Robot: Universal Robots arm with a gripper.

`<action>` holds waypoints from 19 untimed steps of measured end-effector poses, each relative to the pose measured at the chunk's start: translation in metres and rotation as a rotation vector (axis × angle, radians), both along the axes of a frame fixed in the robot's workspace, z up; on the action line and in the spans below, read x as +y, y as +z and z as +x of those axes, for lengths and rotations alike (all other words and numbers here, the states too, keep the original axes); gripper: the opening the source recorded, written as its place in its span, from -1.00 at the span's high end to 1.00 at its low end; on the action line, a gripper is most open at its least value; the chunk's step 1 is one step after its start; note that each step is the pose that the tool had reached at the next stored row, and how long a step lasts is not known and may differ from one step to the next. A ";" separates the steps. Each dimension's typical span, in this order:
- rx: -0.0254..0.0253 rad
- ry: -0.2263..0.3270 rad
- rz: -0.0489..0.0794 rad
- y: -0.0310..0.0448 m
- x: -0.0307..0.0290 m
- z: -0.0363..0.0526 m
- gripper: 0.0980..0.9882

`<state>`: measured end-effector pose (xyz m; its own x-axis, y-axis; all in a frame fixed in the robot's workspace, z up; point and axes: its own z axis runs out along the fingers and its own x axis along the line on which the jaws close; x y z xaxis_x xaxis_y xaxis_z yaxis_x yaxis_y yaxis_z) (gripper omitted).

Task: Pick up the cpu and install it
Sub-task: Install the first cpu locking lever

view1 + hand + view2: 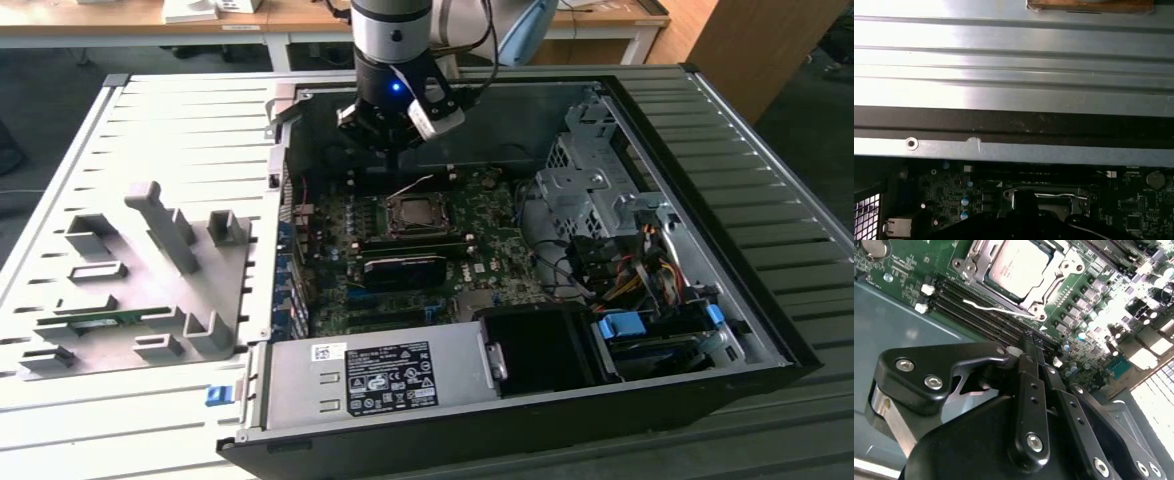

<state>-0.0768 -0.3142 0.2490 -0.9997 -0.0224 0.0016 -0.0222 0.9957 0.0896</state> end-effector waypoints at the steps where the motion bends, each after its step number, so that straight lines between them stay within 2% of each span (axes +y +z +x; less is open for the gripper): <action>1: -0.0001 -0.001 0.000 -0.0011 0.0000 0.0002 0.98; 9: -0.0001 -0.002 0.001 -0.0094 0.0000 0.0099 0.98; 19: -0.0001 -0.002 0.001 -0.0126 0.0000 0.0101 0.98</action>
